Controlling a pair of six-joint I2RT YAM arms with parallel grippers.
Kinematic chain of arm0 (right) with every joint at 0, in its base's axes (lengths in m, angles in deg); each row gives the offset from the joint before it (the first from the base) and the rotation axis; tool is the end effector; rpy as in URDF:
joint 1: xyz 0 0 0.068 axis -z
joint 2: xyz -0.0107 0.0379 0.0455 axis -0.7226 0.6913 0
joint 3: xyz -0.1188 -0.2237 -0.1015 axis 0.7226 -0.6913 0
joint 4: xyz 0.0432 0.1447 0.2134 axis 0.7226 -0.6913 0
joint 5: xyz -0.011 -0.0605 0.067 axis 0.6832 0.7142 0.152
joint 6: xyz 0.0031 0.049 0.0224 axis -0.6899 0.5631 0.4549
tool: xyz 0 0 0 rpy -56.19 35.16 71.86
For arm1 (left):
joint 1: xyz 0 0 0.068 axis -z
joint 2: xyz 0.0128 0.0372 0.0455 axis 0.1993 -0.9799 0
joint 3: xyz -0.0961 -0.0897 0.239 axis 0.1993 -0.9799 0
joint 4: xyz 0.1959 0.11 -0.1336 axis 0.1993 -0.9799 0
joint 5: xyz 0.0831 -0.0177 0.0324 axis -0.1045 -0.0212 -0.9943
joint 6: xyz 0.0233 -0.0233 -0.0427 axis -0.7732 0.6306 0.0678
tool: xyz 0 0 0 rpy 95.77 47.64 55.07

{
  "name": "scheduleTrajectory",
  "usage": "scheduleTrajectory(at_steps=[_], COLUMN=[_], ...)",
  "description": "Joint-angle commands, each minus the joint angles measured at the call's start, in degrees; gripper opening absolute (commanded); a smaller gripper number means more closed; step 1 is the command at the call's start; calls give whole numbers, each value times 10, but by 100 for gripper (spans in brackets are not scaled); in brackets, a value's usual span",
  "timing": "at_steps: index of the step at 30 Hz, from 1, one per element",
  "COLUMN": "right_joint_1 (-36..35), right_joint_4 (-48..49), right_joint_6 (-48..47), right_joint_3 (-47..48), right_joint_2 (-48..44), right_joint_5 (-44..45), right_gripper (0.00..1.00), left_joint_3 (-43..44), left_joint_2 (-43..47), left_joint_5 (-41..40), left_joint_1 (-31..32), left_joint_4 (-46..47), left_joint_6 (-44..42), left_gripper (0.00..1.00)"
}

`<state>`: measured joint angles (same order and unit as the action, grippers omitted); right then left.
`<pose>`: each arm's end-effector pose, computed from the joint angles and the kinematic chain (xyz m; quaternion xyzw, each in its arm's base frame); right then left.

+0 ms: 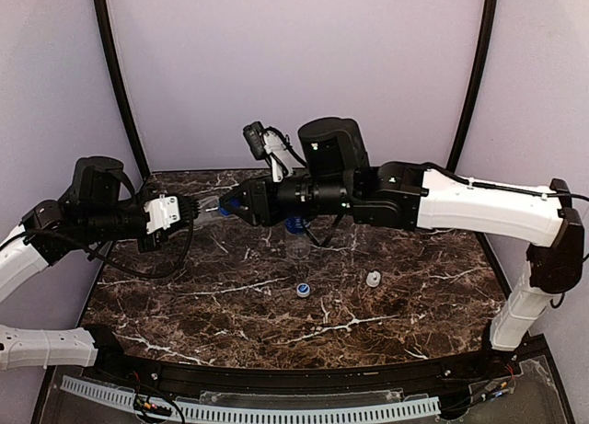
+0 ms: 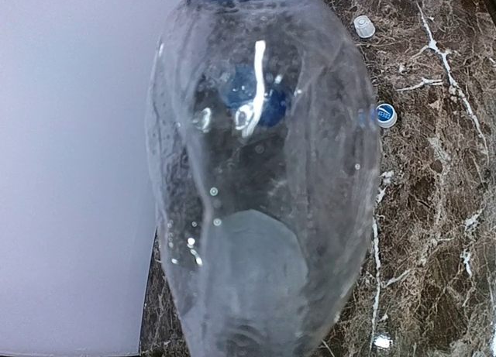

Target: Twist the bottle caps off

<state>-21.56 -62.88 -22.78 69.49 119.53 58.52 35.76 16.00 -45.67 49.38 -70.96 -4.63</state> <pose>0.1516 0.3788 0.3828 -0.2933 0.7322 0.4722 0.3935 0.1423 -0.1145 0.3508 0.6102 0.5837 0.0281 0.5349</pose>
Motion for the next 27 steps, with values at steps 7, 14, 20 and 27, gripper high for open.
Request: scheduleTrajectory(at_steps=[7,14,20,27], right_joint_1=[-2,-2,-1,0], right_joint_4=[-33,-50,-57,-66], right_joint_6=[4,-3,-13,-12], right_joint_3=[42,45,49,45], right_joint_2=[27,27,25,20], right_joint_5=[-27,-11,-16,-5], right_gripper=[33,32,29,36], left_joint_3=[-10,-8,-7,-5], left_joint_2=[11,9,7,6], left_joint_5=[-8,-12,-14,-17], left_joint_1=[1,2,2,2], left_joint_4=[15,17,20,23], left_joint_6=[-5,-9,-10,-13], left_gripper=[16,15,15,15])
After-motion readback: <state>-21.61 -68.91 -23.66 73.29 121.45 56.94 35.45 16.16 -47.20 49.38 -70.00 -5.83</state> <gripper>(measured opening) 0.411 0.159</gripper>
